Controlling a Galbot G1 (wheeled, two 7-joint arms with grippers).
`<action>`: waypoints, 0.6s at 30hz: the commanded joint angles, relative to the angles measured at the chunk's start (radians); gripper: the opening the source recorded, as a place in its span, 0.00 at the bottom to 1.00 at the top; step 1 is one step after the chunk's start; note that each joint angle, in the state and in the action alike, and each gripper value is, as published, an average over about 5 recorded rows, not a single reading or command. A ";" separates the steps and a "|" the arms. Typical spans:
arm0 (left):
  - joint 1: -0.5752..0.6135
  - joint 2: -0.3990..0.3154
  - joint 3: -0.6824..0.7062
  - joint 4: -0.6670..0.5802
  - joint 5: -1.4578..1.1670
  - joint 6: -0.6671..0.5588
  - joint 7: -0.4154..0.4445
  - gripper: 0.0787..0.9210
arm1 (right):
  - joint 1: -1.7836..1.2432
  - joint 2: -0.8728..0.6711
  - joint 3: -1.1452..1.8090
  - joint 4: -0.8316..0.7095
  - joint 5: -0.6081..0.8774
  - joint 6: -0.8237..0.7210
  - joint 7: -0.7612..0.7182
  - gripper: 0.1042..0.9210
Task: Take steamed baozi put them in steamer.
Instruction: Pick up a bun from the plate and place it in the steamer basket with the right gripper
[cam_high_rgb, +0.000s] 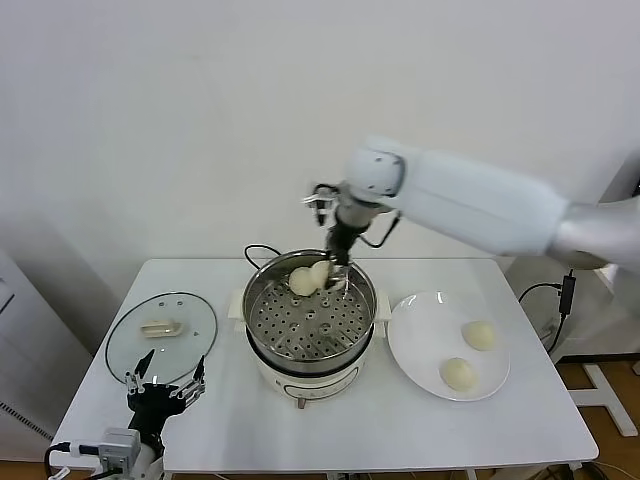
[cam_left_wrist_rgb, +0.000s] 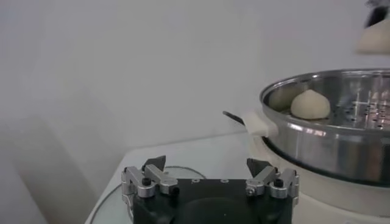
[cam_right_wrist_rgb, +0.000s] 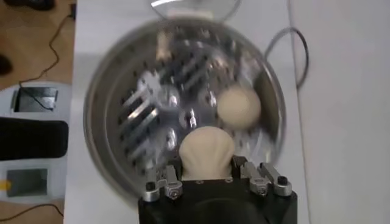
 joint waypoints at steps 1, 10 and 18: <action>0.000 -0.028 0.000 -0.006 -0.009 -0.001 0.001 0.88 | -0.107 0.262 0.003 -0.199 -0.020 -0.046 0.015 0.47; -0.003 -0.025 0.000 -0.007 -0.019 0.003 0.003 0.88 | -0.167 0.271 -0.013 -0.206 -0.092 -0.046 0.023 0.47; -0.006 -0.028 0.003 -0.012 -0.022 0.007 0.005 0.88 | -0.187 0.270 -0.009 -0.208 -0.119 -0.046 0.036 0.47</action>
